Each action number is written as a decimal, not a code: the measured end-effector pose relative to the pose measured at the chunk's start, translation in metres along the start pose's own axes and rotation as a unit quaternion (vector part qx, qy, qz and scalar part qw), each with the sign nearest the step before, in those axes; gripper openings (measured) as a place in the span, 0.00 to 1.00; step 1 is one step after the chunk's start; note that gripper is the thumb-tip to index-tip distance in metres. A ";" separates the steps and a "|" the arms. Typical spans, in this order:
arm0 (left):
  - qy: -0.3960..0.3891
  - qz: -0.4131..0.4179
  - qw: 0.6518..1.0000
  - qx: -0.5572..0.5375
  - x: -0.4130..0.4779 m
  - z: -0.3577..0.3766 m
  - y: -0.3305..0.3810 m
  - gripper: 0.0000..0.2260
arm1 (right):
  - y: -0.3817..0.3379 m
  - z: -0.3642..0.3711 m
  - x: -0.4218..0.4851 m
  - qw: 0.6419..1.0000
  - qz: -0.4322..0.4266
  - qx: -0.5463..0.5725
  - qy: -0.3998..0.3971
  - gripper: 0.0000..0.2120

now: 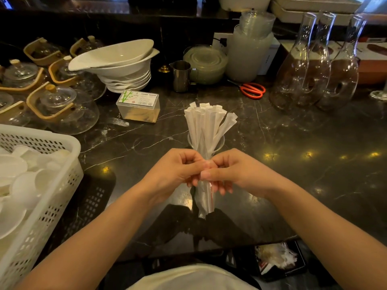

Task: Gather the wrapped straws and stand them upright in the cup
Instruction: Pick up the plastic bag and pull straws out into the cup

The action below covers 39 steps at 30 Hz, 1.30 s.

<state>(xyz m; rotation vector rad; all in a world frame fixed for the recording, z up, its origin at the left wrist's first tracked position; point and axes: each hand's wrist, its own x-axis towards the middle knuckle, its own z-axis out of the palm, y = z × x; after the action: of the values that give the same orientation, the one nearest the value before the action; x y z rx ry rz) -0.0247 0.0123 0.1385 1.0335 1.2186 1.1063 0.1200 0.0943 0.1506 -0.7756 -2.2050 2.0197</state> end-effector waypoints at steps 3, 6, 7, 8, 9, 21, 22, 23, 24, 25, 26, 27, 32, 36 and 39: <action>-0.031 -0.015 0.999 -0.034 0.000 -0.003 -0.001 0.06 | 0.006 0.001 0.003 0.999 0.004 0.045 -0.004 0.15; -0.059 -0.026 0.995 -0.071 0.000 -0.003 0.000 0.08 | 0.010 0.003 0.005 0.990 -0.002 0.139 -0.007 0.10; -0.066 -0.024 0.994 -0.080 0.000 -0.002 0.000 0.08 | 0.011 0.004 0.005 0.985 -0.006 0.172 -0.007 0.09; -0.073 -0.022 0.993 -0.085 0.001 -0.002 0.000 0.09 | 0.012 0.006 0.006 0.980 -0.011 0.199 -0.007 0.10; -0.080 -0.018 0.993 -0.087 0.000 -0.001 0.000 0.09 | 0.014 0.008 0.006 0.976 -0.017 0.219 -0.005 0.10; -0.064 -0.012 0.996 -0.066 -0.002 0.007 -0.006 0.10 | 0.037 0.029 0.010 0.932 -0.086 0.351 0.020 0.10; -0.064 -0.017 0.996 -0.058 -0.002 0.007 -0.007 0.11 | 0.038 0.030 0.010 0.926 -0.091 0.366 0.012 0.11; -0.063 -0.020 0.996 -0.054 -0.003 0.007 -0.007 0.13 | 0.039 0.031 0.009 0.921 -0.098 0.378 0.004 0.11; -0.061 -0.020 0.997 -0.054 -0.003 0.007 -0.008 0.13 | 0.040 0.031 0.009 0.915 -0.104 0.389 -0.004 0.11; -0.056 -0.017 0.996 -0.060 -0.003 0.007 -0.009 0.14 | 0.040 0.030 0.009 0.909 -0.109 0.402 -0.011 0.13; -0.049 -0.015 0.996 -0.071 -0.003 0.007 -0.009 0.15 | 0.040 0.028 0.009 0.904 -0.107 0.414 -0.011 0.15; -0.043 -0.014 0.996 -0.077 -0.003 0.008 -0.010 0.15 | 0.040 0.025 0.009 0.903 -0.098 0.419 -0.001 0.17; -0.048 -0.034 0.998 0.030 -0.006 0.002 -0.005 0.14 | 0.040 0.016 0.007 0.953 -0.035 0.279 0.114 0.12; -0.007 -0.040 0.988 0.147 -0.013 -0.017 0.009 0.13 | 0.028 -0.001 0.000 0.981 -0.020 0.059 0.184 0.22; 0.054 -0.028 0.976 0.211 -0.017 -0.024 0.014 0.14 | 0.021 -0.013 -0.006 0.977 -0.028 -0.053 0.206 0.19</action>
<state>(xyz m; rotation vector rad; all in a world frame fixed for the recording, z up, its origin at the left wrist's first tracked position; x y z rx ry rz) -0.0502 -0.0020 0.1533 1.2596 1.6051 0.8857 0.1370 0.1043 0.1339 -1.0226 -2.0748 1.5508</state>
